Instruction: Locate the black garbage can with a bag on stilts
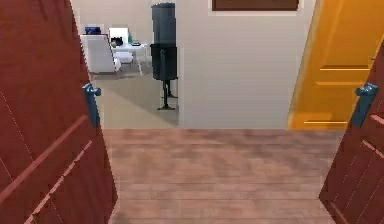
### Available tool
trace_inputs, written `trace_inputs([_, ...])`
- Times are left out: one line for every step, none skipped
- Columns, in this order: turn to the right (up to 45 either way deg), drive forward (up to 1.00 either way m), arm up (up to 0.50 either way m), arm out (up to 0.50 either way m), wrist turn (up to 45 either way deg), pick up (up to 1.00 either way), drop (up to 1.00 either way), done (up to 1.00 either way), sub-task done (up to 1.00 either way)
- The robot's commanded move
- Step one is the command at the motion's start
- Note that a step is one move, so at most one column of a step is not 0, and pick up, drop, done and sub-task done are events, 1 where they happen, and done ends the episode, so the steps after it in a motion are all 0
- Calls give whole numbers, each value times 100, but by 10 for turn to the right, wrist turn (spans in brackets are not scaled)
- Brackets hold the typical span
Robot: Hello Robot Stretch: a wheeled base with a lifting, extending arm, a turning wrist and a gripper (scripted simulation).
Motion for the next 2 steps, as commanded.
trace_inputs([0,95,0,0,0,0,0,0,0])
trace_inputs([-90,0,0,0,0,0,0,0,0])
